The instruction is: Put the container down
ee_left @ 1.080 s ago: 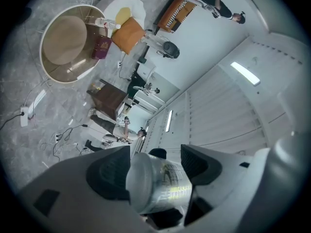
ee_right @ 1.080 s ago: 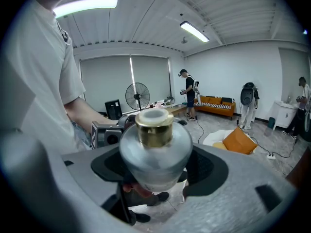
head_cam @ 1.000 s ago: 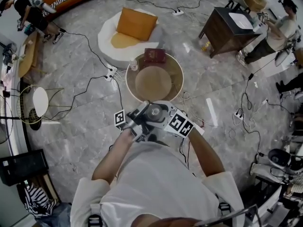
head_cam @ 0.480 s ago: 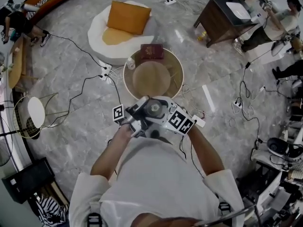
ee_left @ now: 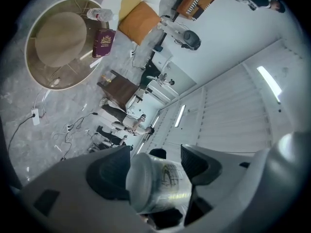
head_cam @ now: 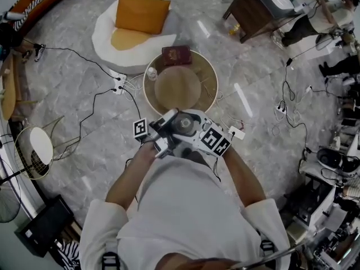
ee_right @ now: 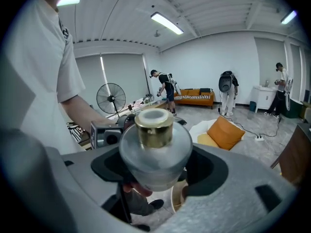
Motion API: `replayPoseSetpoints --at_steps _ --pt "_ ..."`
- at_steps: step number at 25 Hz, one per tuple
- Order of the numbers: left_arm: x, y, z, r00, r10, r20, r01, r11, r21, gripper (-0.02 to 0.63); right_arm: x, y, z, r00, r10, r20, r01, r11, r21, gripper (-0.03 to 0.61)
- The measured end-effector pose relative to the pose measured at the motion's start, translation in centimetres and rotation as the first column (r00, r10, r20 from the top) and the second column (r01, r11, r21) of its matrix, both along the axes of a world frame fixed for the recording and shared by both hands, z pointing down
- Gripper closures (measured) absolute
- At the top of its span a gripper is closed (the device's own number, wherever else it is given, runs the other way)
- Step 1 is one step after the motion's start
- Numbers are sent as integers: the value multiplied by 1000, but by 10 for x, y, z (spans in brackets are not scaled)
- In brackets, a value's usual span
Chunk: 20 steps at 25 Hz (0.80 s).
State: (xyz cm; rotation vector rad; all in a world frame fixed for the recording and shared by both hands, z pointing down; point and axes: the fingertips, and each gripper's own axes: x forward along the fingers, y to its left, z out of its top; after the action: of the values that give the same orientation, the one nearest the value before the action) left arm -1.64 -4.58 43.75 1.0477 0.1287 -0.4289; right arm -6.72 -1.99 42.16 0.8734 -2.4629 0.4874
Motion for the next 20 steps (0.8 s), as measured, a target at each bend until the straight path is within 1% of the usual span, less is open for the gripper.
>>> replayPoseSetpoints --at_steps 5,12,20 --pt "1 -23 16 999 49 16 -49 999 -22 313 0 -25 18 999 47 -3 -47 999 -20 242" --pt "8 -42 34 994 105 21 -104 994 -26 313 6 -48 33 994 111 1 -111 993 -32 242" --pt "26 -52 51 988 149 29 -148 989 -27 313 23 -61 51 987 162 5 -162 986 -35 242"
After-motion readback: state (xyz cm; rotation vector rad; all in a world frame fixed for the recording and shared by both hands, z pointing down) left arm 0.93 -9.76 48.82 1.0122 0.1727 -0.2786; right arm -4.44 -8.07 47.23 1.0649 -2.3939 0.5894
